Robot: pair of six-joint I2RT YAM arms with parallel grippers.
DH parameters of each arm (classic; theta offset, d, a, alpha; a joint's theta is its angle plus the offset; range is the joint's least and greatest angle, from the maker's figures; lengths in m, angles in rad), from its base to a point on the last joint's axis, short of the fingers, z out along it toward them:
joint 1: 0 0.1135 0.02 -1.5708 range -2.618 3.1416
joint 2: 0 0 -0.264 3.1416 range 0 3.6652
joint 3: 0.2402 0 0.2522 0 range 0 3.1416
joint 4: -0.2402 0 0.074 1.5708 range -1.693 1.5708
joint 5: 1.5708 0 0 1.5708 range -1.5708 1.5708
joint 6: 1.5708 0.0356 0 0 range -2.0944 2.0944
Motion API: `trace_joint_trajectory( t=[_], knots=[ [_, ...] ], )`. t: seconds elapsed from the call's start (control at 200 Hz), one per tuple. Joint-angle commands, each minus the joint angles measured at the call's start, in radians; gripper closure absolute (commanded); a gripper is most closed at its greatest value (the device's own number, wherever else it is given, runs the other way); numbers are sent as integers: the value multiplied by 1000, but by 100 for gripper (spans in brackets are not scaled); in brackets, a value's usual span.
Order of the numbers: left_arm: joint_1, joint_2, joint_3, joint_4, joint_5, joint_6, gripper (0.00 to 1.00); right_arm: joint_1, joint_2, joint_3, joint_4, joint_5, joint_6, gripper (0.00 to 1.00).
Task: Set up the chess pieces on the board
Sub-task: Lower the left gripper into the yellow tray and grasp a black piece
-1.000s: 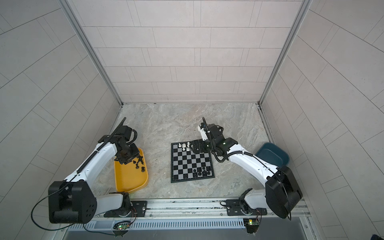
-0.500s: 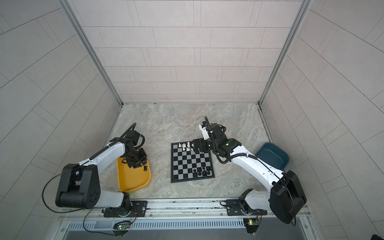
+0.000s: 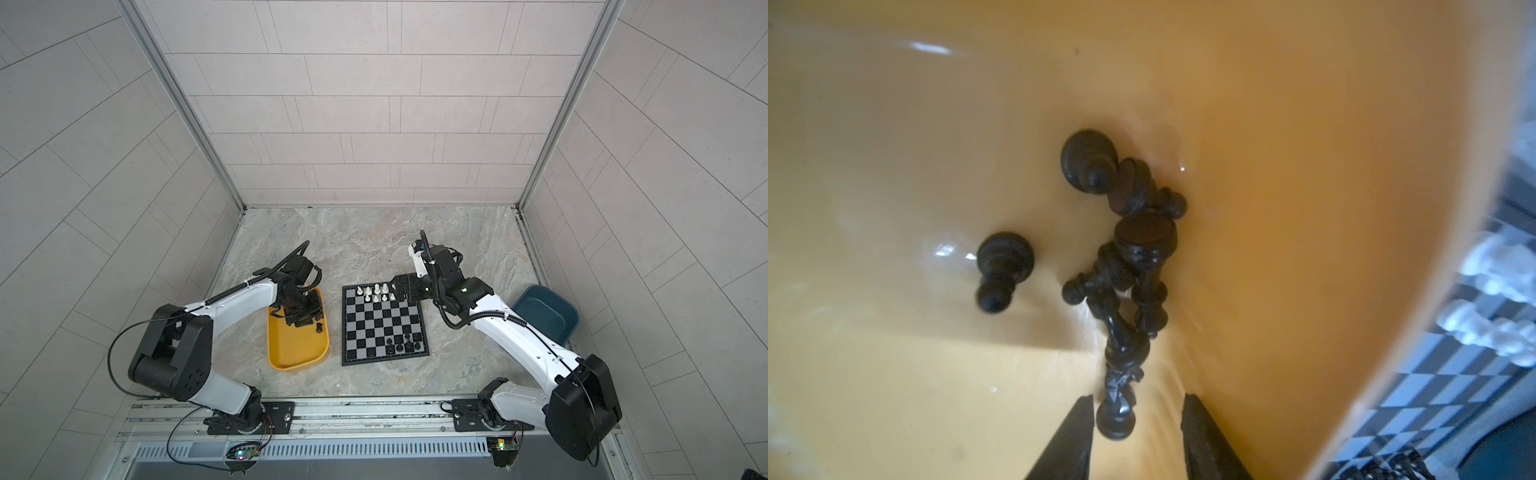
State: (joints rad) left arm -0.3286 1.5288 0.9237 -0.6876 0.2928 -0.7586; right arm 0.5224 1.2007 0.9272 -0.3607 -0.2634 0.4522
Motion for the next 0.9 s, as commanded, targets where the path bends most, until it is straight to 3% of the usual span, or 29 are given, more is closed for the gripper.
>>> trace_joint_trajectory(
  t=[0.0,0.065,0.195,0.6,0.896],
  knots=[
    [4,-41,87,-130,-145,28,56,-1,-12,-8,20,40,4,1],
    [25,-57,106,-166,-202,66,54,0,-4,-6,48,38,15,1],
    [73,-33,120,-156,-185,71,54,3,5,-2,84,32,26,1],
    [73,114,126,-105,-189,93,58,68,13,-8,109,1,56,1],
    [74,151,118,-87,-201,95,69,68,-6,-24,109,-2,64,1]
  ],
)
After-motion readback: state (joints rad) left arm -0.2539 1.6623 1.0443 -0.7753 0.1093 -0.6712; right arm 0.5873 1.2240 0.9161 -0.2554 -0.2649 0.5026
